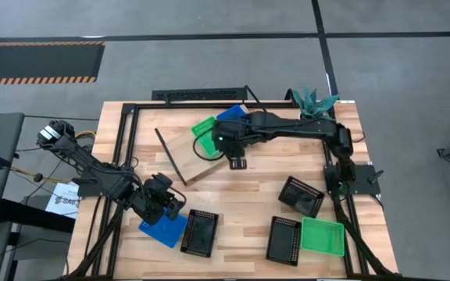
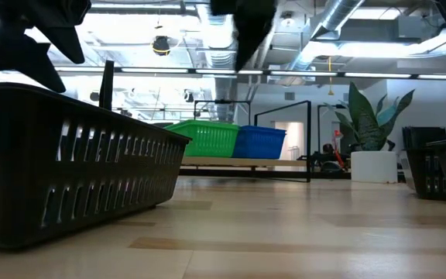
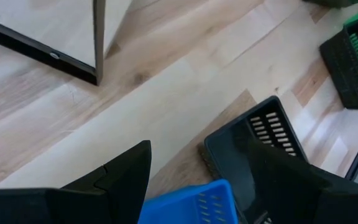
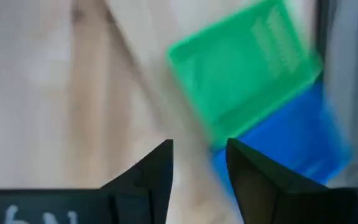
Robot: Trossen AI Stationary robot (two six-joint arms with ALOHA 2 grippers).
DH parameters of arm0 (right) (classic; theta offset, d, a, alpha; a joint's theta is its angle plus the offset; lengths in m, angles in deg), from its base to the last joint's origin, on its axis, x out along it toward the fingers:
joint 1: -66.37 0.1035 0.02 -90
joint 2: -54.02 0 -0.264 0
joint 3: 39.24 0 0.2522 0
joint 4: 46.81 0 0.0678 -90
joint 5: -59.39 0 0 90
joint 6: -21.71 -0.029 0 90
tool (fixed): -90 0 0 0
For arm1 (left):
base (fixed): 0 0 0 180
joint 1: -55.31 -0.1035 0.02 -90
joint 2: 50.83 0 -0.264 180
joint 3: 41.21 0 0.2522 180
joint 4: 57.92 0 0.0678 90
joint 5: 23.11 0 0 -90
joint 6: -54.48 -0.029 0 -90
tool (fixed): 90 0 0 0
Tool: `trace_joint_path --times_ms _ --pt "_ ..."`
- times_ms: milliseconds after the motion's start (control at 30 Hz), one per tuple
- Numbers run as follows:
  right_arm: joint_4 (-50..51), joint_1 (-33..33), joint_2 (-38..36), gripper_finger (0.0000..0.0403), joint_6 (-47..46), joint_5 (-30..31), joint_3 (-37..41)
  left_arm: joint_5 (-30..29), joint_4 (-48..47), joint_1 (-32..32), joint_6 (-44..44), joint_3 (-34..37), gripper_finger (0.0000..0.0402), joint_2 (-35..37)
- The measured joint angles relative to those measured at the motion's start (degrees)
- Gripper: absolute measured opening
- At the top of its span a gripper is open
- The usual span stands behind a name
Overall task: Stack baskets on shelf by color
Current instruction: Put the bottom right black bin on the shelf
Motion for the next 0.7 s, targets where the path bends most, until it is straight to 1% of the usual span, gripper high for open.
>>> trace_joint_path --times_ms 100,167,200,333,433,500,567,633,700 --pt "10.9 2.5 0.1 0.0169 -21.0 -4.2 -1.9 0.6 0.1 0.0 -1.0 0.0 0.0253 0.0" --pt "17.4 5.3 -0.4 0.0166 -33.4 -6.0 -2.0 0.6 0.1 0.0 -1.1 0.0 0.0253 0.0" --pt "18.2 7.4 -0.5 0.0166 -38.6 -6.1 -1.6 0.6 0.1 0.0 -1.1 0.0 0.0253 0.0" --pt "17.1 18.4 -2.8 0.0166 -55.5 -6.1 3.4 0.7 0.4 0.0 -2.0 0.0 0.0253 0.0" --pt "18.4 26.9 -3.6 0.0171 -70.0 -6.2 7.4 1.7 0.7 0.2 -3.3 0.0 0.0253 0.0" --pt "16.6 32.1 -3.5 0.0174 -79.8 -6.7 10.6 2.2 1.3 0.4 -4.1 0.0 0.0253 0.0" --pt "14.8 37.0 -3.6 0.0176 -89.1 -9.4 13.1 2.6 1.4 0.6 -4.9 0.0 0.0253 0.0" --pt "14.5 41.7 -3.6 0.0176 -96.7 -13.2 15.7 2.9 1.5 0.6 -5.9 0.0 0.0253 0.0" --pt "13.8 45.5 -3.5 0.0176 -103.6 -15.6 18.1 3.1 1.5 0.6 -6.6 0.0 0.0253 0.0"
